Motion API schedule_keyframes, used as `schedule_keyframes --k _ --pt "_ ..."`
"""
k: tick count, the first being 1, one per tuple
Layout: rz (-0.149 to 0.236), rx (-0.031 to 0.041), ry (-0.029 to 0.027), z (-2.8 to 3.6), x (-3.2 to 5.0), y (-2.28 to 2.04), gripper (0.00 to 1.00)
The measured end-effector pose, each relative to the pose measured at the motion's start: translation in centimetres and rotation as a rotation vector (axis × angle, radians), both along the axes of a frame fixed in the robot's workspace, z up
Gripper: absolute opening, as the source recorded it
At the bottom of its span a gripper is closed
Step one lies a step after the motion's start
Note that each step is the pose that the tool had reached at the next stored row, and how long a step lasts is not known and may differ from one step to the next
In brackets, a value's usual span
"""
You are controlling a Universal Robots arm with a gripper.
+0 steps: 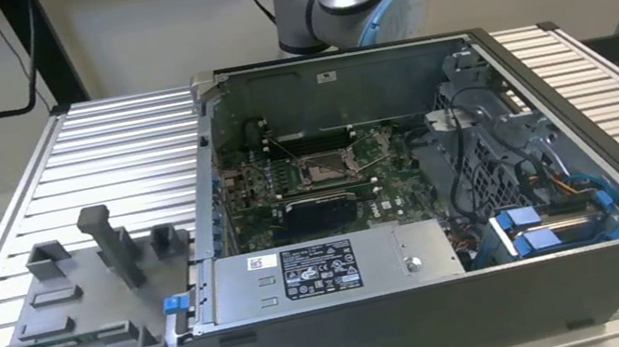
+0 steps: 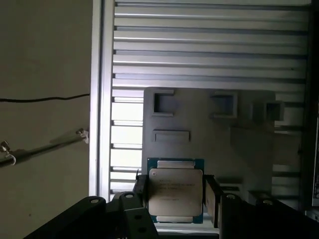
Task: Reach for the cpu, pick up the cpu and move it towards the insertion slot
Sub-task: 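Pick up the cpu and move it towards the insertion slot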
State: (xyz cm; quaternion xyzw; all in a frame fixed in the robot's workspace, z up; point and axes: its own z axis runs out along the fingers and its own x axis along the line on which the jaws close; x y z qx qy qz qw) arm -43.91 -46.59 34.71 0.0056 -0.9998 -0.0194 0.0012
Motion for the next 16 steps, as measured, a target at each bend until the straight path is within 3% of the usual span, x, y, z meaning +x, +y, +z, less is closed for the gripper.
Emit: schedule_keyframes --k 16 --pt "0.000 -0.0001 0.0001 2.40 0.00 0.00 0.00"
